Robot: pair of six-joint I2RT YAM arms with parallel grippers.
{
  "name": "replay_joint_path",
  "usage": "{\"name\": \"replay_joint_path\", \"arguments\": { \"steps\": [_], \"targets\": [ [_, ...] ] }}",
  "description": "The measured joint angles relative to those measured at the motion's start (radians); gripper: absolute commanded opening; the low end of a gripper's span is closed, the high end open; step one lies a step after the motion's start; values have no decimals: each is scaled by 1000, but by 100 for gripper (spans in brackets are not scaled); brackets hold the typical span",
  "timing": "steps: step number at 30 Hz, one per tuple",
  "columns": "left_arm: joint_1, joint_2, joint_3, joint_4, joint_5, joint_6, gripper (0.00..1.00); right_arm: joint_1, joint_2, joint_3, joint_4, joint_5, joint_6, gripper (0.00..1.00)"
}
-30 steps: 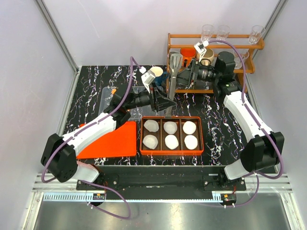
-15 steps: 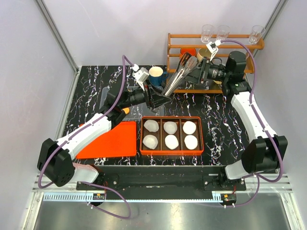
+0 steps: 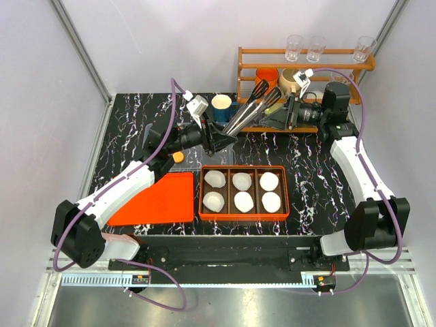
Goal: Pack the cookies
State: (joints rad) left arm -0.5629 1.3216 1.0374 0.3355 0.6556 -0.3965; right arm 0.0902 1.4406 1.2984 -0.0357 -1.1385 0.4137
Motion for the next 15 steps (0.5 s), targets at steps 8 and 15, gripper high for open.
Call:
{"name": "replay_joint_path", "arguments": {
  "steps": [8,15],
  "targets": [
    [24,-21,19,-95,-50,77,47,-7,-61,-32,-141,-2,-126,57],
    [77,-61,42,-215,-146,160,48,-17,-80,-32,-283,49,-257,57]
  ]
}}
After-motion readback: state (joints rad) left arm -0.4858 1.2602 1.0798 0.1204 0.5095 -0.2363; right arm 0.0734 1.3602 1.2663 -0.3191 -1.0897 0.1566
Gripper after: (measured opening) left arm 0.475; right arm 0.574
